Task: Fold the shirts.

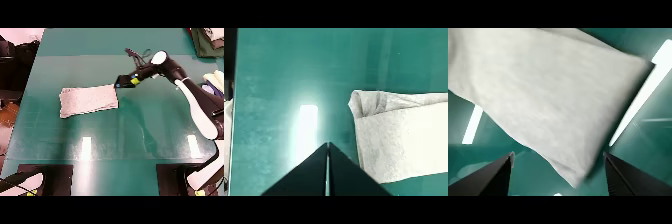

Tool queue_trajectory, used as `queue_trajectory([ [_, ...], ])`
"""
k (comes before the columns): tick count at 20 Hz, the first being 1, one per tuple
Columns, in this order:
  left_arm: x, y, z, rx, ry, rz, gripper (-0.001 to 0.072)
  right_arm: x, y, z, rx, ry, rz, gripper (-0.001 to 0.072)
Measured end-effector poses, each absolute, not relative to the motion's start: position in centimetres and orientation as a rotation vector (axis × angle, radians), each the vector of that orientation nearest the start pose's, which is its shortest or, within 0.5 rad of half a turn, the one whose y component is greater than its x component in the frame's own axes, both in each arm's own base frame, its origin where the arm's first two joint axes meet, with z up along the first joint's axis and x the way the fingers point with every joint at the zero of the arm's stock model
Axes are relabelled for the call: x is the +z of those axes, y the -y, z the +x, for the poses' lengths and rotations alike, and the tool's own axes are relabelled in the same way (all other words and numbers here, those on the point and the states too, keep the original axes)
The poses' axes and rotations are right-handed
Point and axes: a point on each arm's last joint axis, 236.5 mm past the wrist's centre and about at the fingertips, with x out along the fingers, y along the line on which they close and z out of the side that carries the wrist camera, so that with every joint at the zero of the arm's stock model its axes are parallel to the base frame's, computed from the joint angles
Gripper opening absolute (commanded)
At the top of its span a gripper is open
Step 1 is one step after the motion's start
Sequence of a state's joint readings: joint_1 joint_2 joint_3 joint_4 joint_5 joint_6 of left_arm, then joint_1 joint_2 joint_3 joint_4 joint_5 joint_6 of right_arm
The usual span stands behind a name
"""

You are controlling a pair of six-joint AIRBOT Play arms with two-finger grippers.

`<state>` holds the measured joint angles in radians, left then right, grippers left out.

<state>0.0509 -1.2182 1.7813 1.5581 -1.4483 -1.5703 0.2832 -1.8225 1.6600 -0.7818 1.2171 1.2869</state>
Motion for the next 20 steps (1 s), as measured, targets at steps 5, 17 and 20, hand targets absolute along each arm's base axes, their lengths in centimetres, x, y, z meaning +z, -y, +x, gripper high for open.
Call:
queue_trajectory([
  [5,24.3,-0.5,40.5,-0.009,-0.877,-0.058,0.0025,-3.9,-27.3,43.4,0.766,-1.402,0.505,0.0659],
  [17,24.3,0.0,40.5,-0.029,-0.878,-0.070,0.0025,-7.2,-37.5,42.5,0.827,-1.364,0.620,0.0009],
  [20,24.2,0.0,40.3,-0.029,-0.889,-0.070,0.0025,-4.4,-38.8,44.3,0.892,-1.253,0.581,0.0009],
])
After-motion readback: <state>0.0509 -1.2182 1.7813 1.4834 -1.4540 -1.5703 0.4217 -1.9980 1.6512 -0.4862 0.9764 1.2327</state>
